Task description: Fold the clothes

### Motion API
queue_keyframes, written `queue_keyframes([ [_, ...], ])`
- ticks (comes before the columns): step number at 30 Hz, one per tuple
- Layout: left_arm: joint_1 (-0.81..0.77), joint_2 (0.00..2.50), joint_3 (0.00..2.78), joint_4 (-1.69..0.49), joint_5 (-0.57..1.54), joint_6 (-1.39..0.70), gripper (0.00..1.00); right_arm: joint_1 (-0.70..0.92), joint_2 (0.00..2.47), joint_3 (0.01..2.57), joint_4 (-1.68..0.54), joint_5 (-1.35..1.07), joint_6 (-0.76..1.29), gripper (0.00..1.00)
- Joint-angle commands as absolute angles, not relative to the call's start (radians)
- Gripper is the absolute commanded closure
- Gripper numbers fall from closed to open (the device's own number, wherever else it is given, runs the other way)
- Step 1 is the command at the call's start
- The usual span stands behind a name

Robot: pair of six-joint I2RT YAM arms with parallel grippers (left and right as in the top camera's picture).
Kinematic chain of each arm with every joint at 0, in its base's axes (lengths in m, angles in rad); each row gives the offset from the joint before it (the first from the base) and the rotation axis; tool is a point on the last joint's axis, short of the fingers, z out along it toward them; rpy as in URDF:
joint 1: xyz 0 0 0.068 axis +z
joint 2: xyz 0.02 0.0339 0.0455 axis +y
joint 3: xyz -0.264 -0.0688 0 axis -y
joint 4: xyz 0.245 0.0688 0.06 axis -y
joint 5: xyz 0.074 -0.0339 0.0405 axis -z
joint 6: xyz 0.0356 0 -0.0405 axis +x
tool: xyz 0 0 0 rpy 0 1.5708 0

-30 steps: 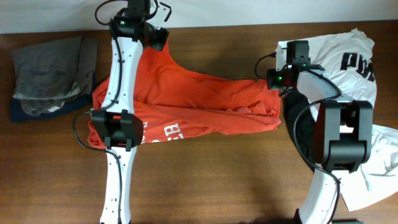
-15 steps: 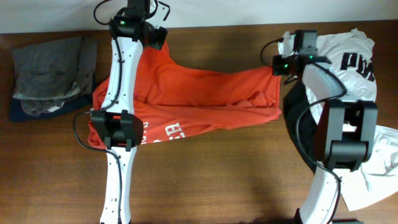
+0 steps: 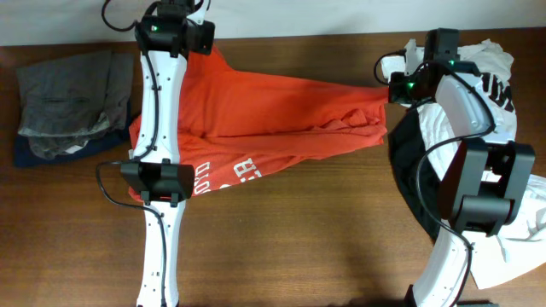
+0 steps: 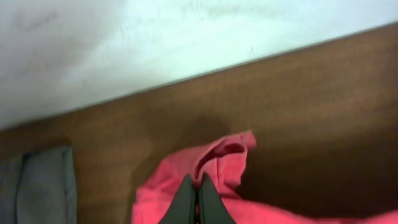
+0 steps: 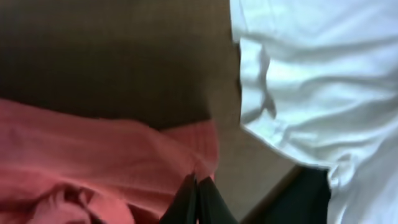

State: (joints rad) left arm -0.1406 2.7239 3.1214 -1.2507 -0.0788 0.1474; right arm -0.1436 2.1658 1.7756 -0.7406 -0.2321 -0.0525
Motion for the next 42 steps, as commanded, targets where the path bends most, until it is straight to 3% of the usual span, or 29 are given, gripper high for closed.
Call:
queue_keyframes([
  [1, -0.136, 2.706, 3.139, -1.318, -0.102, 0.116, 1.00, -0.155, 2.159, 1.845, -0.810, -0.259, -0.065, 0.96],
  [15, -0.123, 2.706, 3.139, -1.680, -0.140, 0.077, 1.00, -0.157, 2.159, 1.932, -1.098, -0.263, -0.097, 0.96],
  [42, -0.124, 2.577, 3.056, -1.688, -0.124, -0.075, 1.00, -0.157, 2.159, 1.932, -1.178, -0.288, -0.098, 0.96],
])
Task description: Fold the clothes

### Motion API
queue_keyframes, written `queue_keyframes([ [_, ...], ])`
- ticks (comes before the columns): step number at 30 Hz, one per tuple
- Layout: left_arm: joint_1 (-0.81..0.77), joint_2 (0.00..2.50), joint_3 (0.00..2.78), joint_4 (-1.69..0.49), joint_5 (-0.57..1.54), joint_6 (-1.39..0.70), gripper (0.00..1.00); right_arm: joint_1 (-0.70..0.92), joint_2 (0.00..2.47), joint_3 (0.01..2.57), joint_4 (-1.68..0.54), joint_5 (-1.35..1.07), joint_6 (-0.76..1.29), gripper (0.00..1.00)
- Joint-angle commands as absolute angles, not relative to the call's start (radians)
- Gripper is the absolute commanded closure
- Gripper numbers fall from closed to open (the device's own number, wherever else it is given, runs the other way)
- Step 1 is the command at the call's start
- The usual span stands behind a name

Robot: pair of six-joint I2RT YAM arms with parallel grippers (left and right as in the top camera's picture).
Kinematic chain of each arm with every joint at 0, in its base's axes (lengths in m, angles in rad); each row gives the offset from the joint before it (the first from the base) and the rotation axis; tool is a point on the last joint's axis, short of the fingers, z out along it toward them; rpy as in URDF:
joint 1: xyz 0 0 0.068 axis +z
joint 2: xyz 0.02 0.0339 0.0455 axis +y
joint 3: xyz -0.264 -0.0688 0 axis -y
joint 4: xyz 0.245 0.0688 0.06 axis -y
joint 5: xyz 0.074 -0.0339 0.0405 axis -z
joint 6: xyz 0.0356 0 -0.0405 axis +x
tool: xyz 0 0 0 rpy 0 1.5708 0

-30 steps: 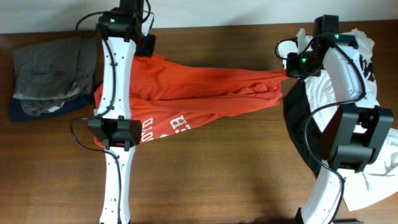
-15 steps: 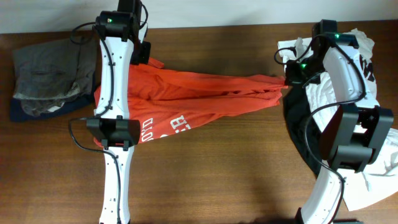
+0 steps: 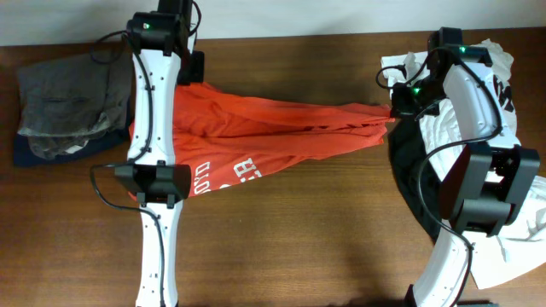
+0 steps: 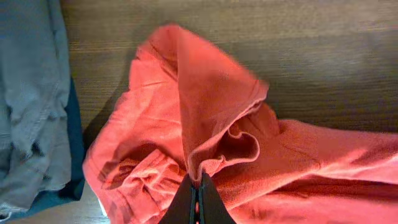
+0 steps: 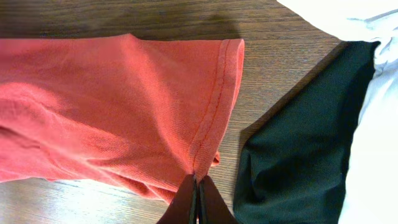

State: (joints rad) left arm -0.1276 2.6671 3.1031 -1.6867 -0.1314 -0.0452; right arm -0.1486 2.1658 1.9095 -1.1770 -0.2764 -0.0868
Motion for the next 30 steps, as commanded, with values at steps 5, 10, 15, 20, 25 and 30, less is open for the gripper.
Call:
queue_keyframes([
  [5, -0.121, 2.483, 2.896, -1.688, -0.129, -0.100, 0.99, -0.157, 2.159, 1.932, -1.179, -0.288, -0.101, 0.96],
  [10, -0.121, 2.434, 2.688, -1.688, -0.128, -0.106, 0.99, -0.157, 2.159, 1.932, -1.178, -0.288, -0.101, 0.96],
  [15, -0.121, 2.432, 2.526, -1.688, -0.130, -0.105, 1.00, -0.157, 2.159, 1.932, -1.178, -0.284, -0.101, 0.96],
  [20, -0.121, 2.411, 2.456, -1.688, -0.163, -0.106, 1.00, -0.157, 2.159, 1.932, -1.177, -0.284, -0.101, 0.96],
  [25, -0.120, 2.323, 2.456, -1.688, -0.184, -0.120, 0.99, -0.157, 2.159, 1.932, -1.174, -0.284, -0.101, 0.96],
  [30, -0.120, 2.219, 2.454, -1.688, -0.180, -0.120, 0.99, -0.157, 2.159, 1.932, -1.171, -0.284, -0.102, 0.96],
])
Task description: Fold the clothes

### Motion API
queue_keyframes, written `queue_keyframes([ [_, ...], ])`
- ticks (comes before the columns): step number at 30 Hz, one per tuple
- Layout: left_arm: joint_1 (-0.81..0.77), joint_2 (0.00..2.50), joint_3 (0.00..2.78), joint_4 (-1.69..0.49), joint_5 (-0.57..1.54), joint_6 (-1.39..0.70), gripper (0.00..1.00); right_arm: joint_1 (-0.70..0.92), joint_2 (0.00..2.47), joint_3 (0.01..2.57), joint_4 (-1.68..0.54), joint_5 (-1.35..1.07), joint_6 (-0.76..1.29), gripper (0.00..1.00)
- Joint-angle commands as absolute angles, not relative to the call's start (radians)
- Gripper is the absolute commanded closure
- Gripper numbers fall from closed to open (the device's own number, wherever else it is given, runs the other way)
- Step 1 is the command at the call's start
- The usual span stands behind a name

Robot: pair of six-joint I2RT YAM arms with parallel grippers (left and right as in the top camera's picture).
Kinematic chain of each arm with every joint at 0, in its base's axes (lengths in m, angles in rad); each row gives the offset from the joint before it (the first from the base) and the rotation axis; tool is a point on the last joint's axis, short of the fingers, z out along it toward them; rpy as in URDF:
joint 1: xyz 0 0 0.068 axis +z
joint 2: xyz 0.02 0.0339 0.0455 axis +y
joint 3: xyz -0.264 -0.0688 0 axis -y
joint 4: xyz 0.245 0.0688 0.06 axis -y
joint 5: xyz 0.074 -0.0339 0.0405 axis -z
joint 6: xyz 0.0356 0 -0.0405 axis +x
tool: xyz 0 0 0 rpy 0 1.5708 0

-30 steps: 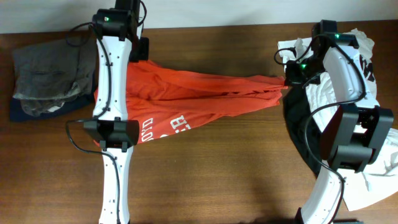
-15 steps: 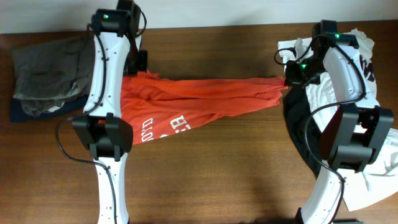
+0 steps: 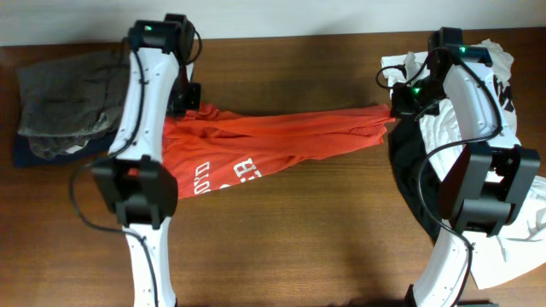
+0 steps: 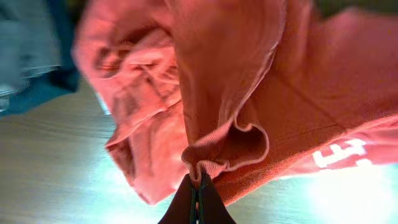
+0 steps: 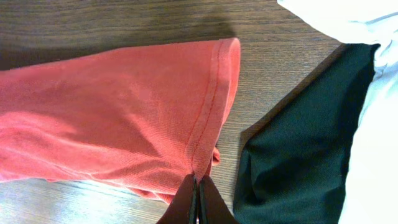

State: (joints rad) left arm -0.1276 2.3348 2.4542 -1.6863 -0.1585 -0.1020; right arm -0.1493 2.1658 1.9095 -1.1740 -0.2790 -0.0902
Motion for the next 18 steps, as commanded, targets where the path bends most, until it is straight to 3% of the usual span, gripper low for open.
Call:
queue_keyframes([
  [1, -0.120, 2.210, 2.450, -1.688, -0.180, -0.120, 0.99, -0.157, 2.159, 1.932, -1.171, -0.284, -0.102, 0.96],
  [18, -0.119, 2.188, 2.015, -1.676, -0.278, -0.194, 0.99, -0.157, 2.160, 1.932, -1.171, -0.284, -0.116, 0.96],
])
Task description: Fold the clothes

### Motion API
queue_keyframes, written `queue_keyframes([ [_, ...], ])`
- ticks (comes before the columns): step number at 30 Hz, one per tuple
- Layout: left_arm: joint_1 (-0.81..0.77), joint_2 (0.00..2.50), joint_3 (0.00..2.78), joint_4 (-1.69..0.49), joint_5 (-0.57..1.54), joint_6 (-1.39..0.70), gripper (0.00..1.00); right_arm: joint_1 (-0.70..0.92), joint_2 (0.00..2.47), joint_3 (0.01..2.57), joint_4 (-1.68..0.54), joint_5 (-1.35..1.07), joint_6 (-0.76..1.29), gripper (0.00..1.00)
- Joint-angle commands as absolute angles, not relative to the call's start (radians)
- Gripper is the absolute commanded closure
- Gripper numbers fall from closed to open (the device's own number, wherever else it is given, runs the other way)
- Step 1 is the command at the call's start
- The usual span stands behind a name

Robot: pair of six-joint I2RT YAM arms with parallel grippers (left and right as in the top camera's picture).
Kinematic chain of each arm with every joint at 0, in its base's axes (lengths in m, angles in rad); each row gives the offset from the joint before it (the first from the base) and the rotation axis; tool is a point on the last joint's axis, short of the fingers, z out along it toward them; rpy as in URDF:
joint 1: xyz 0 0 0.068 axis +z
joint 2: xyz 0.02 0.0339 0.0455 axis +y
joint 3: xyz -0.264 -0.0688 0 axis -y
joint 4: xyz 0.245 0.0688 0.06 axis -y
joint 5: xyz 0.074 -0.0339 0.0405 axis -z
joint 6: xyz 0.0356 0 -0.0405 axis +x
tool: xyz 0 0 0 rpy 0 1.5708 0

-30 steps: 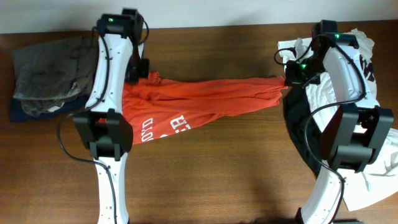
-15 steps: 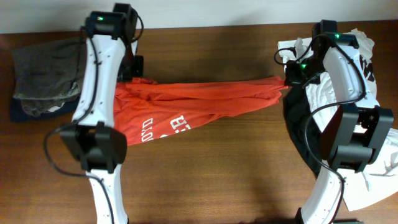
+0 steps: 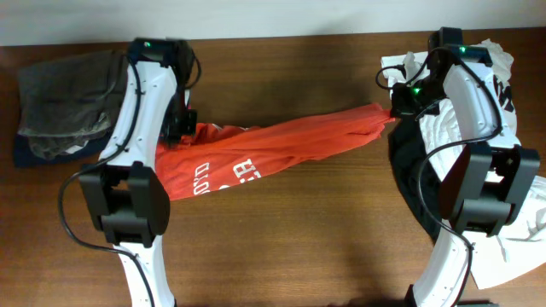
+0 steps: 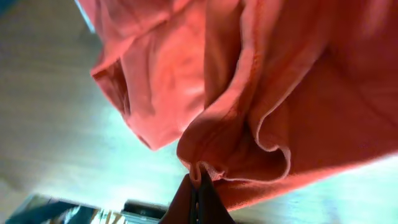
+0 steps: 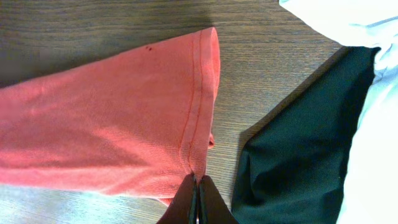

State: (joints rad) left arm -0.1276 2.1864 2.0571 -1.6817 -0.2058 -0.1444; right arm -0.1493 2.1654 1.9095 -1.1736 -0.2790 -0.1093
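Observation:
An orange-red T-shirt (image 3: 264, 149) with white lettering is stretched across the wooden table between both arms. My left gripper (image 3: 182, 126) is shut on a bunched hem (image 4: 205, 168) at the shirt's left end, with folds of red cloth (image 4: 249, 81) filling the left wrist view. My right gripper (image 3: 394, 109) is shut on the sleeve cuff (image 5: 198, 155) at the right end, where the stitched hem shows flat on the wood. The shirt runs slanting, lower at the left and higher at the right.
A folded grey and blue pile (image 3: 64, 98) lies at the far left. A heap of white and black clothes (image 3: 478, 119) covers the right side, its black cloth (image 5: 292, 143) right beside the cuff. The table's back edge meets a white wall (image 3: 281, 17).
My left gripper has moved nearer the front with its end of the shirt, so the shirt now slants. The right gripper holds the cuff in the same place.
At first both grippers held the shirt's ends near the back edge, the cloth spread wide. The left gripper then stood progressively nearer the front at each moment, still shut on the cloth. The shirt has narrowed into a long band, now slanted.

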Motion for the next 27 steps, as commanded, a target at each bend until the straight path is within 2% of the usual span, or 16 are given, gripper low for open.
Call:
queue_keyframes([
  [1, -0.118, 2.188, 1.999, -1.668, -0.278, -0.194, 0.99, -0.157, 2.160, 1.932, -1.171, -0.284, -0.117, 0.96],
  [6, -0.119, 2.188, 1.969, -1.617, -0.278, -0.194, 0.99, -0.157, 2.160, 1.932, -1.171, -0.284, -0.116, 0.96],
  [7, -0.119, 2.188, 1.969, -1.609, -0.278, -0.194, 0.89, -0.157, 2.160, 1.932, -1.171, -0.284, -0.116, 0.96],
  [8, -0.119, 2.188, 1.969, -1.602, -0.279, -0.193, 0.69, -0.157, 2.160, 1.932, -1.171, -0.284, -0.116, 0.96],
  [9, -0.119, 2.188, 1.969, -1.593, -0.282, -0.193, 0.55, -0.157, 2.160, 1.932, -1.171, -0.284, -0.116, 0.96],
  [10, -0.119, 2.188, 1.969, -1.579, -0.289, -0.193, 0.34, -0.157, 2.160, 1.932, -1.171, -0.284, -0.116, 0.96],
  [11, -0.119, 2.188, 1.969, -1.564, -0.297, -0.193, 0.20, -0.157, 2.160, 1.932, -1.170, -0.285, -0.116, 0.96],
  [12, -0.118, 2.188, 1.969, -1.548, -0.303, -0.193, 0.13, -0.157, 2.160, 1.932, -1.170, -0.285, -0.116, 0.94],
  [13, -0.118, 2.188, 1.969, -1.530, -0.309, -0.193, 0.13, -0.157, 2.160, 1.932, -1.171, -0.285, -0.116, 0.81],
  [14, -0.117, 2.188, 1.969, -1.513, -0.311, -0.194, 0.07, -0.157, 2.160, 1.932, -1.171, -0.286, -0.116, 0.68],
  [15, -0.114, 2.188, 1.969, -1.494, -0.310, -0.194, 0.06, -0.157, 2.160, 1.932, -1.171, -0.289, -0.116, 0.62],
  [18, -0.105, 2.188, 1.972, -1.456, -0.310, -0.194, 0.05, -0.157, 2.160, 1.932, -1.172, -0.301, -0.116, 0.55],
  [21, -0.094, 2.187, 1.993, -1.452, -0.310, -0.194, 0.05, -0.157, 2.164, 1.929, -1.180, -0.305, -0.116, 0.43],
  [27, -0.062, 2.169, 2.113, -1.449, -0.266, -0.197, 0.01, -0.157, 2.177, 1.880, -1.162, -0.349, -0.117, 0.41],
])
